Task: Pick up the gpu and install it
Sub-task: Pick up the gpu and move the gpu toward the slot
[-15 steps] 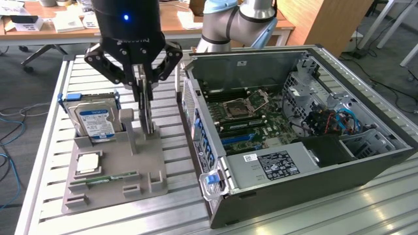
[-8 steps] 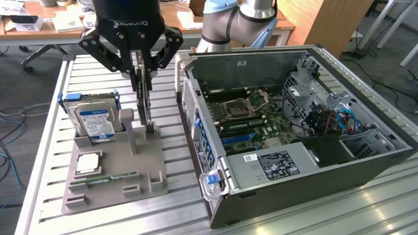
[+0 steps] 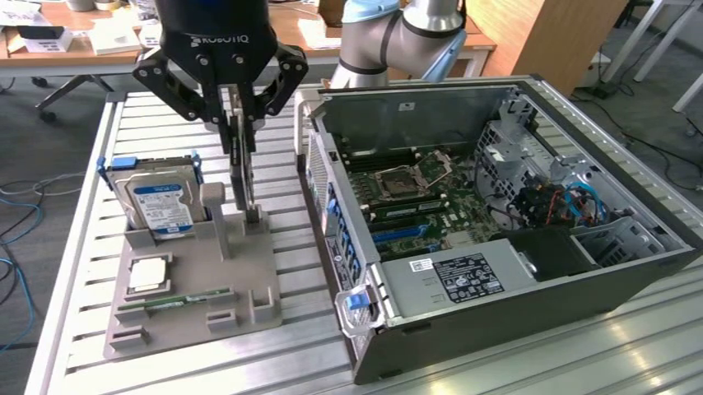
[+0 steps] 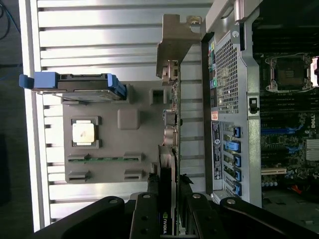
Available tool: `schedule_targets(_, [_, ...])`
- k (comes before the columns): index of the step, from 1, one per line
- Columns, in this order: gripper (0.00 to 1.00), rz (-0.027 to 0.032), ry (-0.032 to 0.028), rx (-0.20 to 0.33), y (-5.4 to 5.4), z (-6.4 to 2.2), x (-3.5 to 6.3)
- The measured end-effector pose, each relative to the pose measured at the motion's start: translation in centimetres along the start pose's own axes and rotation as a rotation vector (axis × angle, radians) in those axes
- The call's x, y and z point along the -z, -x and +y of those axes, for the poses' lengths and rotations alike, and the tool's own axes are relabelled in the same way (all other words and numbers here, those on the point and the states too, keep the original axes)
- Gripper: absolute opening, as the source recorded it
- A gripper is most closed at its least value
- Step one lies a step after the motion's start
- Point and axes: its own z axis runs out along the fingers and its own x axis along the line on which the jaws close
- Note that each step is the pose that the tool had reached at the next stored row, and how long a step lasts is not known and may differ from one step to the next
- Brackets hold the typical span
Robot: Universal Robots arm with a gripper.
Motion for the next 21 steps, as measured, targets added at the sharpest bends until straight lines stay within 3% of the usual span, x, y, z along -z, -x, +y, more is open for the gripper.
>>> schedule_targets(9, [0.27,0.0,0.0,0.0,0.7,0.04,-0.02])
schedule_targets(21, [0.27,0.0002,0.0,0.0,4.3,0.28,-0.11])
